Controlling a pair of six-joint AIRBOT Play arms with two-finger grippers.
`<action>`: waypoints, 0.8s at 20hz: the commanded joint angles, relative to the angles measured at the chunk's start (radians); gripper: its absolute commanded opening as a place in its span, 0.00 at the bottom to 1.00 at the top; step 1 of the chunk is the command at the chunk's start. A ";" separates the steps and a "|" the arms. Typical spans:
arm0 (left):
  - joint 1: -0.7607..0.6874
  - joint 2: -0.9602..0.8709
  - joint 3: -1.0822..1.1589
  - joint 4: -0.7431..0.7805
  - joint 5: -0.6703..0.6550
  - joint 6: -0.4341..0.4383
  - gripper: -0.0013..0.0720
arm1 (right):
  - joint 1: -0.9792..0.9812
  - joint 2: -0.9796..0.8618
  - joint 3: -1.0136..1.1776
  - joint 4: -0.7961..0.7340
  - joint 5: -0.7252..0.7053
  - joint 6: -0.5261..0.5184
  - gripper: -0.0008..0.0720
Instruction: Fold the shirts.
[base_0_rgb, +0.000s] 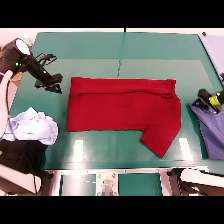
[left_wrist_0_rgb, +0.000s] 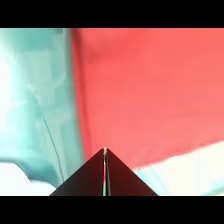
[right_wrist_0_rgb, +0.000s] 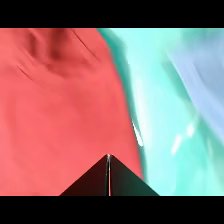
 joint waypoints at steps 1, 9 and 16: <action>-0.100 0.273 -0.350 0.018 0.179 -0.027 0.05 | -0.045 0.246 -0.287 -0.092 -0.024 0.114 0.04; -0.237 0.681 -1.072 -0.164 0.634 -0.240 0.98 | -0.043 0.440 -0.698 0.037 -0.040 0.147 0.70; -0.237 0.666 -1.239 -0.398 0.995 -0.182 0.98 | 0.037 0.421 -0.797 0.209 -0.230 0.105 0.70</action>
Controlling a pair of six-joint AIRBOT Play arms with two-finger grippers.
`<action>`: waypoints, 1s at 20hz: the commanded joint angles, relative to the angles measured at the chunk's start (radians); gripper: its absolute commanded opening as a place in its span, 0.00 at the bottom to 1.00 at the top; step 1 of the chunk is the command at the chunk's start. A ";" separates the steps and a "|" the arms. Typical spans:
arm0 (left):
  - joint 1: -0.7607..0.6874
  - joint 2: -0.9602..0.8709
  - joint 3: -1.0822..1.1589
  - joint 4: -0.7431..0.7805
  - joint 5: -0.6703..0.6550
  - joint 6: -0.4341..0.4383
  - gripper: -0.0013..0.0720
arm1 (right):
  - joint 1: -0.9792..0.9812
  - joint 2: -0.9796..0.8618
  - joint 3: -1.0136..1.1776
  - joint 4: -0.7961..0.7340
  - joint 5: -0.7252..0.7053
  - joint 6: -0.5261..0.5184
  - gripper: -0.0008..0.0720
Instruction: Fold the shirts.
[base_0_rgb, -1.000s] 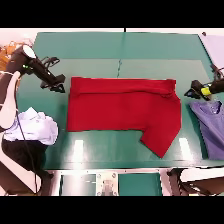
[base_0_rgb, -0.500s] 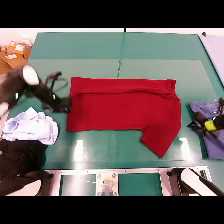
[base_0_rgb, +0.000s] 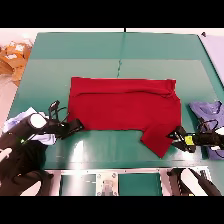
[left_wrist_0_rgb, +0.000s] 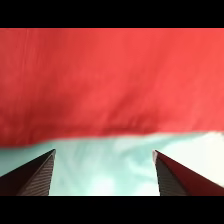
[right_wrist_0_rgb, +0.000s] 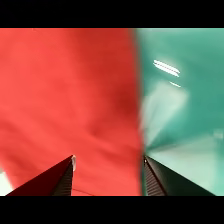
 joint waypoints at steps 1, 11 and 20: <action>-0.002 -0.016 -0.054 -0.118 0.163 0.028 0.98 | 0.048 -0.006 -0.032 0.091 -0.104 -0.016 0.70; 0.010 -0.142 0.020 -0.093 0.161 0.150 0.05 | 0.060 -0.008 0.019 0.091 -0.042 -0.103 0.04; 0.060 -0.142 0.118 0.076 -0.265 0.202 0.05 | 0.060 0.053 0.111 -0.203 0.165 0.045 0.04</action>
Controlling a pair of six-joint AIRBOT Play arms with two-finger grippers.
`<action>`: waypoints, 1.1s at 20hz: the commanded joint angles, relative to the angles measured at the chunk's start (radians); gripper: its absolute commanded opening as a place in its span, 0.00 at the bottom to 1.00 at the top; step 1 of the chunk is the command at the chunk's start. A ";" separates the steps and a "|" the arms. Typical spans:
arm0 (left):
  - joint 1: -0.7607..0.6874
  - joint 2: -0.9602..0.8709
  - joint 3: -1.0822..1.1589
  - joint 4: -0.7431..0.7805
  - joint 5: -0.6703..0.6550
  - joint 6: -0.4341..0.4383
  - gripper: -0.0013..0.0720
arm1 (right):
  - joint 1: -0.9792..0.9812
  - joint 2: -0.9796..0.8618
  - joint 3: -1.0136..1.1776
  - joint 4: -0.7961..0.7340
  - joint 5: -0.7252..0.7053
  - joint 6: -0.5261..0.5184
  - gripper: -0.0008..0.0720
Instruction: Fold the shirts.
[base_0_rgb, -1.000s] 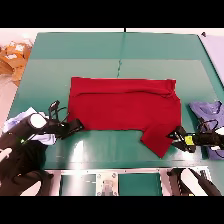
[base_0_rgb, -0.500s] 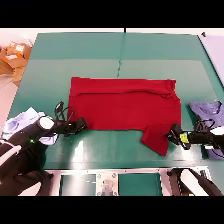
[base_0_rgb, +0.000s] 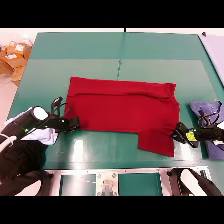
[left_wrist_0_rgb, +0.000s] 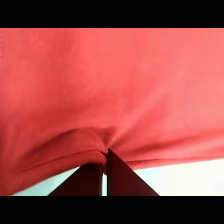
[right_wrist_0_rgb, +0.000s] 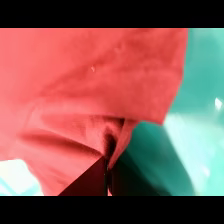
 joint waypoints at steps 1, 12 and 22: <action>0.005 0.005 0.015 0.045 -0.209 0.051 0.05 | 0.000 0.047 0.018 -0.141 0.093 0.077 0.04; 0.006 -0.121 0.447 0.154 -0.174 0.048 0.05 | 0.103 -0.115 0.349 0.098 -0.073 0.061 0.04; 0.006 -0.610 0.888 0.121 -0.038 0.074 0.46 | 0.249 -0.740 0.817 0.190 -0.235 0.011 0.05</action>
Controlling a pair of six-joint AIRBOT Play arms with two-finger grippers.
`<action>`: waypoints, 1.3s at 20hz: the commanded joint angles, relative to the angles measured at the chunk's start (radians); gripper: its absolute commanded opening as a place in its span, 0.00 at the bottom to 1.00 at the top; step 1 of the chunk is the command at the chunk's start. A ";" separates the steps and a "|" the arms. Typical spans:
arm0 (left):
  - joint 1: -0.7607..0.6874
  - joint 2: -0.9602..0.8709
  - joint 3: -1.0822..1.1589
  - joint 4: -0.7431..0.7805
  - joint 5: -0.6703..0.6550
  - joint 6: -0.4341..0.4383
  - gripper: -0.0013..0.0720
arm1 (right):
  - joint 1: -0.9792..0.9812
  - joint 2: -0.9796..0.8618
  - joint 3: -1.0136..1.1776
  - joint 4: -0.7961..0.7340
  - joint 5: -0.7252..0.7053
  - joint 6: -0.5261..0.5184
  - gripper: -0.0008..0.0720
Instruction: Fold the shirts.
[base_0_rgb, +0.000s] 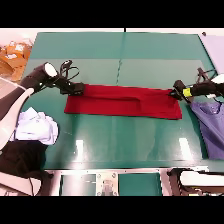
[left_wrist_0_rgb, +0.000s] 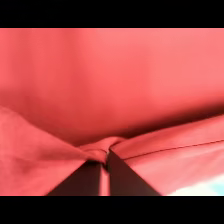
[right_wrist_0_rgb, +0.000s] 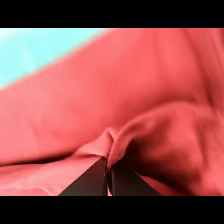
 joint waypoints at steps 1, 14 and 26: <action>0.000 -0.104 0.097 -0.033 0.119 0.002 0.99 | 0.019 -0.179 0.138 0.023 -0.037 -0.016 0.24; 0.138 -0.102 0.365 -0.019 -0.119 -0.061 0.98 | -0.311 -0.348 0.230 0.155 0.368 -0.554 0.99; 0.129 -0.102 0.365 -0.073 -0.193 -0.057 0.84 | -0.215 -0.431 0.242 0.375 0.489 -0.715 0.07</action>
